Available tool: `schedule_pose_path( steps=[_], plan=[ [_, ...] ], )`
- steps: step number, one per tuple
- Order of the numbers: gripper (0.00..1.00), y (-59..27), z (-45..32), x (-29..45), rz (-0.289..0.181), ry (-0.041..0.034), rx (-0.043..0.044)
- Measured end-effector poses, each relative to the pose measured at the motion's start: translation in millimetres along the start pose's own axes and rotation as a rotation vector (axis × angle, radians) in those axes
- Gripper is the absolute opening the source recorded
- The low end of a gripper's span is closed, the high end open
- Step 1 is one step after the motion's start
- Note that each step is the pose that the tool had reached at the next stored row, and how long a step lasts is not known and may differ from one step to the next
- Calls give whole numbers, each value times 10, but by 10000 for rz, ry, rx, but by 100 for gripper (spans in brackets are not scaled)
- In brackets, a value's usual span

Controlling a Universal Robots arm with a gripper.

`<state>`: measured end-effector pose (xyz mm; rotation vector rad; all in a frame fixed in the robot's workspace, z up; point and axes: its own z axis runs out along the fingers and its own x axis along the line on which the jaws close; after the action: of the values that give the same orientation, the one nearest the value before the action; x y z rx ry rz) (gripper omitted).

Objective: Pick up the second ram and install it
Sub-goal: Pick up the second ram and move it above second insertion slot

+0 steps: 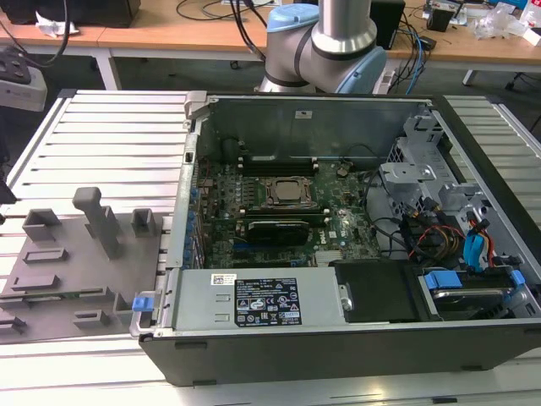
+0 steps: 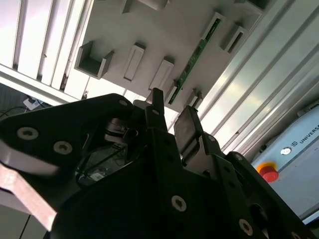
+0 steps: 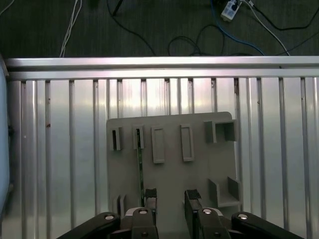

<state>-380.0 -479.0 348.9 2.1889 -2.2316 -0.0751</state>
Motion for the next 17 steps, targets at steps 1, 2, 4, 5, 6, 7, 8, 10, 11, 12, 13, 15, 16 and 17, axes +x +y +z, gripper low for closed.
schedule_pose_path(
  steps=[1, 2, 4, 5, 6, 7, 8, 10, 11, 12, 13, 15, 16, 17],
  plan=[
    [36, -1, 12, 0, 0, 0, 1],
    [36, -1, 24, 1, 0, 0, 0],
    [36, -1, 34, 1, 0, 0, 0],
    [36, -2, 44, 1, 0, 1, -1],
    [36, -2, 49, 1, -1, 0, 0],
    [36, -3, 59, 1, 0, 0, 0],
    [36, -3, 69, 2, 0, 0, 0],
    [36, -4, 86, 2, 0, 0, 0],
    [36, -5, 99, 3, 0, 0, 0],
    [36, -5, 108, 3, 0, 0, 0],
    [36, -5, 117, 3, 0, 0, -1],
    [36, -6, 142, 3, 0, 0, 0],
    [36, -7, 149, 3, 0, 0, 0],
    [36, -7, 156, 4, 0, 0, 0]
  ],
)
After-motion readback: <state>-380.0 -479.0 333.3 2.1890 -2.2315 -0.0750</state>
